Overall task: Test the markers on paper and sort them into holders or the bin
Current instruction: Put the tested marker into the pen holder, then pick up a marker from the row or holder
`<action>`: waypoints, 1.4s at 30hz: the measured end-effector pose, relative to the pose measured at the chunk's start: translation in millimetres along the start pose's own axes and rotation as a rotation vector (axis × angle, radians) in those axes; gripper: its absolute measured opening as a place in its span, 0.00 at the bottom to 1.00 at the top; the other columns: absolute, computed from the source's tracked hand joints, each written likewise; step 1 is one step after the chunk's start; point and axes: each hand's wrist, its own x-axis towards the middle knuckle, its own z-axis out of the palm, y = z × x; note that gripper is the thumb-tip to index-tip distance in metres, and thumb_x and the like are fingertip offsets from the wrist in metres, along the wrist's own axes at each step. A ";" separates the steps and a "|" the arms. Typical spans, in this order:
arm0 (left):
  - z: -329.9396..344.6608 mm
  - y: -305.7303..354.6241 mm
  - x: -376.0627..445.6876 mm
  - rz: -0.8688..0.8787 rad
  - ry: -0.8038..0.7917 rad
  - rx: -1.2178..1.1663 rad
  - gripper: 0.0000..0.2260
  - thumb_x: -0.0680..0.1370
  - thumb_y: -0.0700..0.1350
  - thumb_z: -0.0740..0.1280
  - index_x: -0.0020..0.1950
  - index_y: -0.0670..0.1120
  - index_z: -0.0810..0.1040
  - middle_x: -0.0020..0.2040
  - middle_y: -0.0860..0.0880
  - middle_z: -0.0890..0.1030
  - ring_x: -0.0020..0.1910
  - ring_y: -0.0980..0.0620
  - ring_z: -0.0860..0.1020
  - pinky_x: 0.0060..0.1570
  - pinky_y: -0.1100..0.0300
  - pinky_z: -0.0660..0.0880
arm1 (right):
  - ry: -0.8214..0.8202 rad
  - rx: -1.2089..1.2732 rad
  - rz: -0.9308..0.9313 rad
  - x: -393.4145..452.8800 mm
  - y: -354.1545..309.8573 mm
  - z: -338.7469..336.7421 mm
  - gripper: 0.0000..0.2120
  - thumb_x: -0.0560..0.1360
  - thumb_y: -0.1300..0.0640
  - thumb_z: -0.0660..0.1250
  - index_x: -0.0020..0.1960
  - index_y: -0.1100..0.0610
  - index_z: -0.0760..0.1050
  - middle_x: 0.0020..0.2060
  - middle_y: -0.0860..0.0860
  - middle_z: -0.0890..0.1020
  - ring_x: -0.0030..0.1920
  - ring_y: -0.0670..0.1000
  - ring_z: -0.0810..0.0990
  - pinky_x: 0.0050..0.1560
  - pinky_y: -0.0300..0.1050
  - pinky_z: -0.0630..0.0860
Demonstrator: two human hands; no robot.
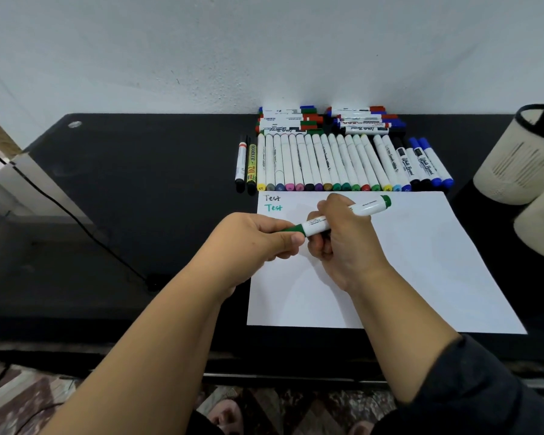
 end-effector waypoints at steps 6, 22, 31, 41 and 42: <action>2.4 -1.5 5.2 -0.016 0.079 0.035 0.09 0.73 0.46 0.72 0.38 0.60 0.79 0.40 0.53 0.84 0.44 0.55 0.79 0.50 0.60 0.76 | 0.035 -0.166 -0.060 0.9 -7.3 -0.1 0.13 0.77 0.58 0.63 0.34 0.55 0.68 0.20 0.47 0.73 0.19 0.44 0.67 0.21 0.34 0.62; 31.6 55.0 5.0 0.086 0.078 0.200 0.03 0.75 0.52 0.69 0.41 0.58 0.77 0.47 0.50 0.82 0.48 0.49 0.78 0.43 0.60 0.73 | 0.077 -1.307 -0.884 -13.9 -55.7 -50.3 0.13 0.76 0.62 0.66 0.60 0.57 0.78 0.50 0.53 0.67 0.49 0.52 0.70 0.45 0.49 0.74; 74.2 84.2 69.8 0.258 -0.015 0.354 0.24 0.79 0.61 0.55 0.73 0.53 0.66 0.72 0.53 0.67 0.70 0.52 0.65 0.64 0.58 0.61 | 0.306 -1.333 -0.888 22.0 -115.1 -102.9 0.13 0.76 0.66 0.61 0.59 0.62 0.75 0.58 0.57 0.70 0.46 0.54 0.73 0.43 0.46 0.72; 135.1 54.2 167.8 0.291 -0.040 0.884 0.26 0.83 0.53 0.50 0.78 0.45 0.49 0.78 0.46 0.46 0.76 0.49 0.45 0.73 0.53 0.47 | 0.407 -1.170 -0.931 33.8 -150.2 -174.2 0.13 0.72 0.70 0.65 0.56 0.63 0.76 0.55 0.55 0.73 0.48 0.46 0.73 0.46 0.38 0.74; 137.3 50.8 173.0 0.298 -0.034 0.928 0.26 0.83 0.53 0.49 0.78 0.45 0.48 0.78 0.45 0.45 0.76 0.48 0.44 0.73 0.53 0.45 | 0.414 -1.169 -0.930 35.3 -152.6 -177.3 0.12 0.73 0.70 0.65 0.56 0.63 0.76 0.55 0.56 0.74 0.49 0.49 0.75 0.46 0.40 0.74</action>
